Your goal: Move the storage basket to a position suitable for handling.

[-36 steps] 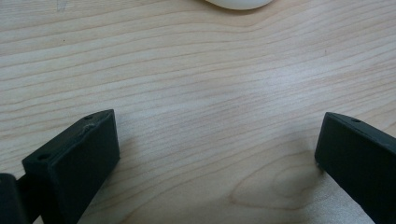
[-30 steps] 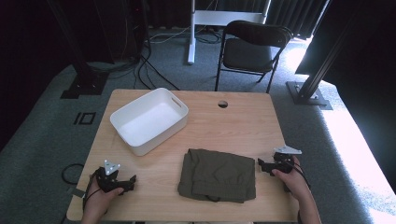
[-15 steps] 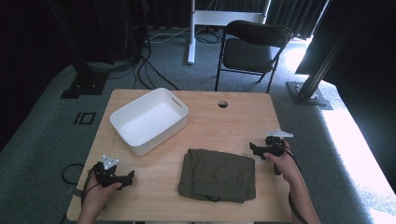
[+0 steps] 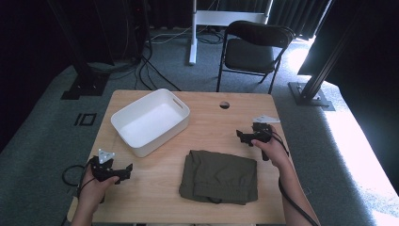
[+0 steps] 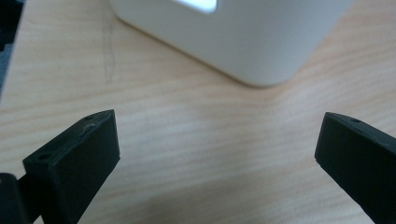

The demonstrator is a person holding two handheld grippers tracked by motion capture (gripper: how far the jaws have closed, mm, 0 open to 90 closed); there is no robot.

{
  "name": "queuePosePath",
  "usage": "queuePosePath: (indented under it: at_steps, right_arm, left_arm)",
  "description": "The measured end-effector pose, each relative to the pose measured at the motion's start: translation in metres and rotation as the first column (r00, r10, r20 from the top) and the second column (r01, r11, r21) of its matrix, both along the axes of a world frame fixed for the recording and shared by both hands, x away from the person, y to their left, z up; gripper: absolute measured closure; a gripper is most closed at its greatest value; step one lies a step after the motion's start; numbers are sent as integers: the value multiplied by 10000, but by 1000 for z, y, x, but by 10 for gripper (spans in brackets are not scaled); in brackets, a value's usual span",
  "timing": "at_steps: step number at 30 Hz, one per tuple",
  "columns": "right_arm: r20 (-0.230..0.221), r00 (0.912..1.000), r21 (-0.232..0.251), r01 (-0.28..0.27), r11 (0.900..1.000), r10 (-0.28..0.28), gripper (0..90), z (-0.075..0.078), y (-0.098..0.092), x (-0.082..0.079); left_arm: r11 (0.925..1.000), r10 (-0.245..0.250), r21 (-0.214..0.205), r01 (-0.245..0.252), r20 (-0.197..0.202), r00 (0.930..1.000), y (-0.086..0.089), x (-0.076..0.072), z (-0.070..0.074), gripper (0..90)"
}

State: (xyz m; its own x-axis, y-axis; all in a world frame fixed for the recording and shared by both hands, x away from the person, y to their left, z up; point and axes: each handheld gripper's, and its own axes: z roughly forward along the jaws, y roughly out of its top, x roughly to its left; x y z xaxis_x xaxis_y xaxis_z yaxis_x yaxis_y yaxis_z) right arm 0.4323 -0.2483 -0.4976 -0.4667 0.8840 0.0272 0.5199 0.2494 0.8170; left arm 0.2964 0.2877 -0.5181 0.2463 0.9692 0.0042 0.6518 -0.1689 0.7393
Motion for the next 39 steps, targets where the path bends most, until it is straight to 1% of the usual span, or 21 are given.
queuePosePath:
  at_steps: [3,8,13,15,17,18,20,22,25,28,30,32,34,35,36,39]
  right_arm:
    - [62,9998,-70,-173,9998,174,127,4,11,7]
    - [79,9992,-40,-402,9992,402,127,9,30,16]
    - [149,9970,-103,-754,9971,756,127,13,50,26]
    - [149,9962,-50,-863,9963,864,127,15,57,30]
    - [179,9955,-27,-926,9957,927,128,17,65,34]
    - [164,9950,16,-989,9951,989,128,18,69,36]
    - [155,9934,61,-1134,9935,1133,128,20,77,39]
    - [129,9921,6,-1252,9921,1252,128,21,86,43]
    - [133,9896,-8,-1433,9897,1433,128,23,99,49]
    - [106,9886,25,-1504,9886,1503,128,26,111,55]
    - [75,9878,86,-1554,9878,1553,128,27,118,60]
    - [67,9882,66,-1529,9882,1528,128,28,125,65]
    - [83,9879,73,-1547,9879,1546,128,29,129,68]
    - [72,9882,147,-1533,9881,1532,128,29,133,71]
    - [70,9879,228,-1548,9877,1547,128,30,141,75]
    - [136,9874,309,-1580,9870,1577,128,29,153,81]
  left_arm:
    - [10000,19,0,-19,120,9999,1,3,6,10]
    - [10000,14,-31,-13,188,9998,2,7,14,10]
    - [9998,65,-181,-59,329,9994,2,12,22,10]
    - [9995,172,-289,-159,434,9989,2,13,25,10]
    - [9977,509,-478,-482,566,9971,4,16,27,10]
    - [9977,538,-443,-513,575,9969,4,16,28,10]
    - [9972,567,-511,-539,553,9969,5,19,29,10]
    - [9978,544,-415,-524,473,9974,5,22,29,10]
    - [9974,586,-457,-563,510,9970,5,27,32,10]
    - [9956,744,-617,-704,656,9951,5,32,34,10]
    - [9957,749,-600,-708,697,9948,5,35,36,10]
    - [9940,840,-759,-787,701,9940,5,39,38,10]
    - [9937,856,-784,-799,722,9937,6,40,39,10]
    - [9931,865,-863,-798,771,9933,6,42,43,10]
    - [9925,871,-923,-797,795,9930,5,44,44,10]
    - [9918,951,-938,-871,848,9918,5,48,48,10]
